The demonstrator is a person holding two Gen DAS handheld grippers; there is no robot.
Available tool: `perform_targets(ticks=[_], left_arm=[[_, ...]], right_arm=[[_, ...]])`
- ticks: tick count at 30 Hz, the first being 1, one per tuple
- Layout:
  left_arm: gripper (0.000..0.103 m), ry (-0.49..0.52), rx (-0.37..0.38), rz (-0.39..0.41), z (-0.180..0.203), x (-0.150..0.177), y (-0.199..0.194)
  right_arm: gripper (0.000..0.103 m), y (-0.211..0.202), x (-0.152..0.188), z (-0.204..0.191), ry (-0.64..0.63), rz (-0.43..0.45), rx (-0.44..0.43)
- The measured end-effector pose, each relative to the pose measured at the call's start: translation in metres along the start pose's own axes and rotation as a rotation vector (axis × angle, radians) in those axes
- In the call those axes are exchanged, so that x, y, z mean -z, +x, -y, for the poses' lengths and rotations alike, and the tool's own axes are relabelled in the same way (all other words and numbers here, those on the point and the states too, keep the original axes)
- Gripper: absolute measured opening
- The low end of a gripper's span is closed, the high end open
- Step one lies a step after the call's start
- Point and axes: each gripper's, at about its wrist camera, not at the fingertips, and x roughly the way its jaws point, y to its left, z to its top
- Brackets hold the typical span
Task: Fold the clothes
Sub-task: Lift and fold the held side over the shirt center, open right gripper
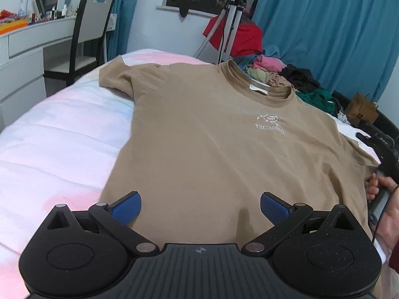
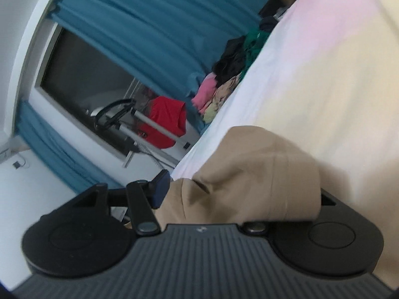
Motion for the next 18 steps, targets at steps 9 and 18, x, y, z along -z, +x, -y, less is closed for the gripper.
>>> perform_targets(ticks=[9,18], left_arm=[[0.103,0.034,-0.024,0.008,0.003,-0.007,0.014],[0.103,0.026,-0.085,0.035,-0.009,-0.016,-0.005]], right_arm=[[0.008,0.022,-0.006,-0.03,-0.215,-0.004,0.248],[0.005,-0.014,-0.04,-0.117,-0.476,0.157,0.336]])
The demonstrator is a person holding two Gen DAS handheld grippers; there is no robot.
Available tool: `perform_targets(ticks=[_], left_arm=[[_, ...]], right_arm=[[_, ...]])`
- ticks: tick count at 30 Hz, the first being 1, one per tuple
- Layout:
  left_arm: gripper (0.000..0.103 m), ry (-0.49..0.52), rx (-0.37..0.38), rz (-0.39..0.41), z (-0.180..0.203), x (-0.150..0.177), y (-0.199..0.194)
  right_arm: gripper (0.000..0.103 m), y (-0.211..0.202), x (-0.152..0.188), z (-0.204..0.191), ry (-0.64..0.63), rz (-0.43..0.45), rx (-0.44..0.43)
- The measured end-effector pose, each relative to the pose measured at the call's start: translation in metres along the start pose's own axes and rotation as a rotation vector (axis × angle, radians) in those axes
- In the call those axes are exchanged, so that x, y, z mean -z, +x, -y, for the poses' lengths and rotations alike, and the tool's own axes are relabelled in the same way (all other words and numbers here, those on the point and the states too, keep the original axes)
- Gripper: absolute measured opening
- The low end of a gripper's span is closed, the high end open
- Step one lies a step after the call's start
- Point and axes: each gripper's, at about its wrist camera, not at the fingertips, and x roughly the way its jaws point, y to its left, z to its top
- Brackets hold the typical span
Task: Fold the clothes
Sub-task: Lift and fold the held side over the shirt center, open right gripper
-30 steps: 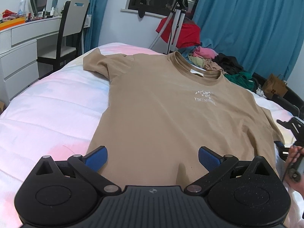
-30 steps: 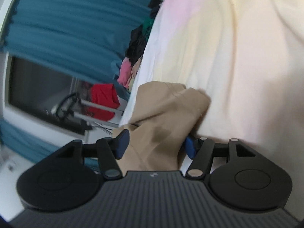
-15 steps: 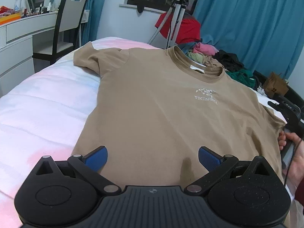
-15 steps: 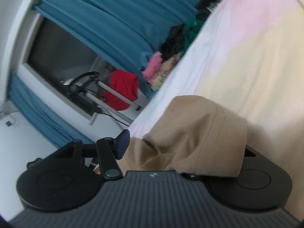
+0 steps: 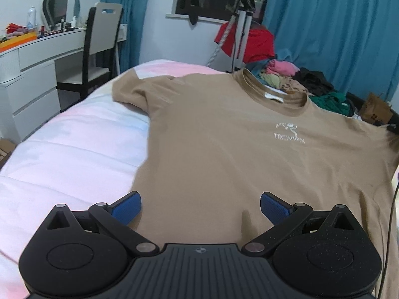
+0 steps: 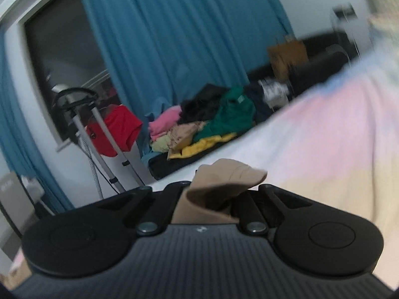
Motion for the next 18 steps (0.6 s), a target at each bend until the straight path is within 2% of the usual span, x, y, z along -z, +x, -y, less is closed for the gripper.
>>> perform_targets(ticks=[5,9,14,18], left_arm=[[0.103,0.01,-0.039,0.038,-0.009,-0.011,-0.013],[0.103,0.018,-0.059,0.053,-0.022,-0.022,-0.019],[0.103,-0.043,-0.078,0.083,-0.054,-0.032,-0.022],[0.103,-0.099,-0.1,0.077,-0.075,-0.036,-0.008]], right_arm=[[0.005,-0.017,-0.022,-0.072,-0.137,0.046,-0.023],[0.005,-0.029,-0.012,-0.135,-0.234,0.071,-0.078],[0.005,-0.02,0.03,-0.215,-0.383,0.016,-0.148],[0.005,-0.003,0.084,-0.264,-0.521,-0.06,-0.171]])
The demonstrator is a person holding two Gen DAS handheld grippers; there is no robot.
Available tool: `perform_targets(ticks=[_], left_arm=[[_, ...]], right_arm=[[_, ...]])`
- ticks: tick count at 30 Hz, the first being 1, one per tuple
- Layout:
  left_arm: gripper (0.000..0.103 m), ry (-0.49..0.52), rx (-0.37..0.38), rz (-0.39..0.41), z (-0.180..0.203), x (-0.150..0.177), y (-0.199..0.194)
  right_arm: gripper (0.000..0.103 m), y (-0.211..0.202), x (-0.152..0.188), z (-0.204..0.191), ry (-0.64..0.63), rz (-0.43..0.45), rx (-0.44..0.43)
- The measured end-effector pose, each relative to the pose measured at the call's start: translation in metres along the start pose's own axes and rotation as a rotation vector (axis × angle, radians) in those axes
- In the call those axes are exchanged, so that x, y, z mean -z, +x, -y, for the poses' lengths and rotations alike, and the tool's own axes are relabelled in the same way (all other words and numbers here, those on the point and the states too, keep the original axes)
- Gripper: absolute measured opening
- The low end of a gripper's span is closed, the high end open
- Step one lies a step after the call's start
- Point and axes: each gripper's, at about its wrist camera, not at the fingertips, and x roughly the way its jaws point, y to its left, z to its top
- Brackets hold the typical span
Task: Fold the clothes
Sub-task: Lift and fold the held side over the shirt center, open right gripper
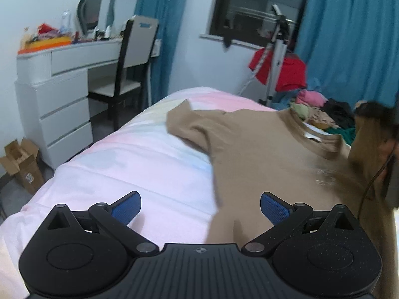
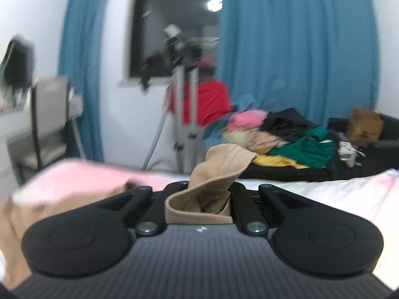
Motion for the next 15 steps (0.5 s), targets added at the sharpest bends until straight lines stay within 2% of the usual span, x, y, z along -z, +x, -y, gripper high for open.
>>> perform_targets(ticks=[5,7,8,9,10,11,15], left_arm=[[0.103,-0.014,0.013,-0.027,-0.009,0.001,0.019],[0.103,-0.002,0.017,-0.037,-0.007,0.004,0.025],[0.103,0.0,0.023,-0.042,-0.006,0.005,0.028],[0.103,0.001,0.028,-0.046,-0.005,0.006,0.03],[0.103,0.001,0.033,-0.049,-0.003,0.007,0.032],[0.103,0.001,0.038,-0.052,-0.002,0.008,0.033],[0.103,0.007,0.047,-0.051,0.002,0.009,0.032]], right_arm=[[0.007,0.037,0.028,-0.044,-0.066,-0.119,-0.027],[0.013,0.043,0.033,-0.046,-0.052,-0.146,-0.037],[0.036,0.044,0.034,-0.045,-0.038,-0.161,-0.052],[0.052,0.043,0.035,-0.043,-0.023,-0.172,-0.067],[0.078,0.039,0.035,-0.041,-0.007,-0.165,-0.086],[0.087,0.033,0.034,-0.04,0.003,-0.153,-0.104],[0.085,0.001,0.024,-0.03,0.041,-0.151,-0.145]])
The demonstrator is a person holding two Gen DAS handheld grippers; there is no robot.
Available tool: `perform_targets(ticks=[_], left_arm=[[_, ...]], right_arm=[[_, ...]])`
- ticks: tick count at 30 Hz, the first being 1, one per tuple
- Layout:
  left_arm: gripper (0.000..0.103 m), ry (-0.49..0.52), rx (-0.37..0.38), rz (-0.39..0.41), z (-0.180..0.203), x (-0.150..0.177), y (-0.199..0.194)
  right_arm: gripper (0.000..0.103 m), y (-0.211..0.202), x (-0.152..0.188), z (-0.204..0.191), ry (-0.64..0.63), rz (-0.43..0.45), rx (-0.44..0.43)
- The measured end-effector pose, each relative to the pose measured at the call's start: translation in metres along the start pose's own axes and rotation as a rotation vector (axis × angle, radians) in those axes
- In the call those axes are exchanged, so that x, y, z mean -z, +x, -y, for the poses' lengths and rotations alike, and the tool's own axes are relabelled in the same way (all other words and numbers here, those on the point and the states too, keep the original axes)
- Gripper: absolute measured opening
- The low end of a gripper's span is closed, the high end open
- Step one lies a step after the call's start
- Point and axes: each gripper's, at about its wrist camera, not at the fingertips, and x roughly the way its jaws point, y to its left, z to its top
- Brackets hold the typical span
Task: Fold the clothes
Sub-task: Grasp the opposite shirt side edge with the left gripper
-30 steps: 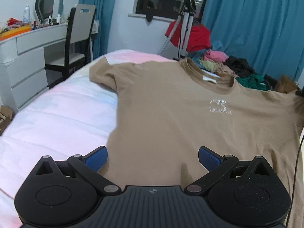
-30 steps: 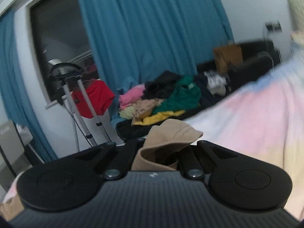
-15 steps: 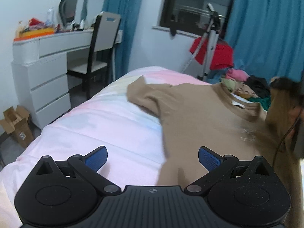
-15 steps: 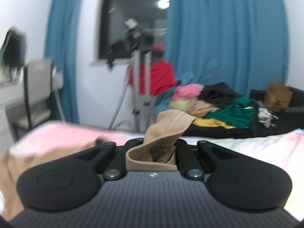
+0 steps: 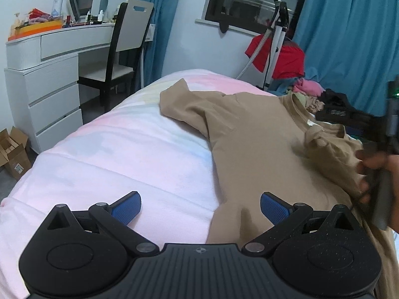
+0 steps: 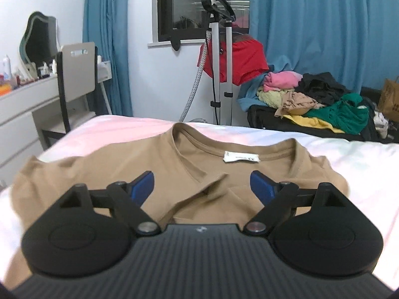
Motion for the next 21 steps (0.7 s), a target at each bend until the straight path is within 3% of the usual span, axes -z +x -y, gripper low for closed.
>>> perform_targets(ticks=[5,14,18,21], left_arm=[[0.103,0.032,0.01,0.022,0.008,0.002,-0.013],[0.103,0.12,0.141,0.025,0.04,0.026,-0.053],[0.102,0.146,0.208,-0.017,0.054,0.043,-0.076],[0.102,0.164,0.282,-0.046,0.069,0.055,-0.093]], right_arm=[[0.085,-0.085,0.008,0.014,0.091,0.012,-0.051],[0.085,-0.269,0.06,0.057,0.263,0.021,-0.086],[0.085,-0.323,0.078,0.085,0.376,0.076,-0.096],[0.086,-0.34,0.083,0.101,0.39,0.116,-0.053]])
